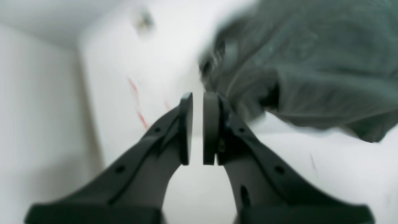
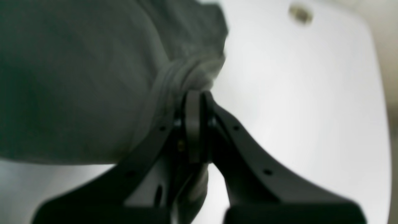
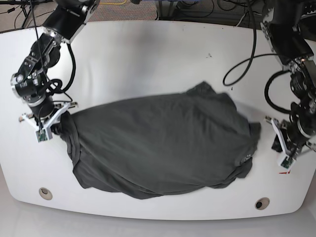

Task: Fold the T-shirt properly
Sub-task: 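Lay the shirt flat on the table and open both grippers, then grasp the shirt's shoulder edges with both grippers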

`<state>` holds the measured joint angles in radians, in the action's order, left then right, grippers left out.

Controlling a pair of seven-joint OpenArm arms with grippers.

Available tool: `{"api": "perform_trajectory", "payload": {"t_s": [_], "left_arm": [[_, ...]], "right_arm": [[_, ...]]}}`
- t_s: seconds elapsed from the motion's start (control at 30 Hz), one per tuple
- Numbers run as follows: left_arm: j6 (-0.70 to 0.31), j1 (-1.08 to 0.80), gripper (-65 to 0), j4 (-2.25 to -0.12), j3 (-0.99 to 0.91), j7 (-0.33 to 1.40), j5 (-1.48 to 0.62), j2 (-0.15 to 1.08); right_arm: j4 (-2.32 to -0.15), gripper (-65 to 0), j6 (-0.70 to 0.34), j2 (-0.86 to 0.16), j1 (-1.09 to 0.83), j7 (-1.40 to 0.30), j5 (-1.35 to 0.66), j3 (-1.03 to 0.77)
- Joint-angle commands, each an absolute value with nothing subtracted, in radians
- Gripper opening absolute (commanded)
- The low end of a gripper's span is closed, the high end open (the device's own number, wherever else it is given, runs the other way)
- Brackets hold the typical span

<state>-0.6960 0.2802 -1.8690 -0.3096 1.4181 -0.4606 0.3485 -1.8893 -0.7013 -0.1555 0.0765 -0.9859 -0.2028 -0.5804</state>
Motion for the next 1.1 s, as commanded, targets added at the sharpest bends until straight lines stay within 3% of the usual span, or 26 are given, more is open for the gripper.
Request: {"api": "perform_trajectory", "payload": {"t_s": [0.0, 0.4, 0.9, 1.0, 1.07], "left_arm": [[-0.698, 0.199, -61.2, -1.888, -0.343, 1.396, -0.47, 0.374], [-0.698, -0.11, -61.2, -1.888, -0.45, 1.385, -0.467, 0.44], [-0.698, -0.237, -59.7, -1.88, -0.455, 1.227, -0.466, 0.507], [-0.698, -0.236, -54.4, -1.88, -0.455, 1.225, -0.464, 0.504], [-0.698, -0.236, -48.2, -1.882, -0.452, 1.225, -0.466, 0.501]], "right_arm": [[-1.923, -64.8, -0.698, -0.145, 0.031, -0.958, -0.209, -0.607], [-1.925, -64.8, -0.698, -0.079, -0.199, -0.955, -0.208, -0.647], [-1.934, -64.5, -0.698, -0.054, -0.249, -0.955, -0.194, -0.647], [-1.934, -59.9, -0.698, -0.056, -0.245, -0.957, -0.194, -0.647], [-1.936, -49.8, -0.696, -0.058, -0.242, -0.957, -0.174, -0.647]]}}
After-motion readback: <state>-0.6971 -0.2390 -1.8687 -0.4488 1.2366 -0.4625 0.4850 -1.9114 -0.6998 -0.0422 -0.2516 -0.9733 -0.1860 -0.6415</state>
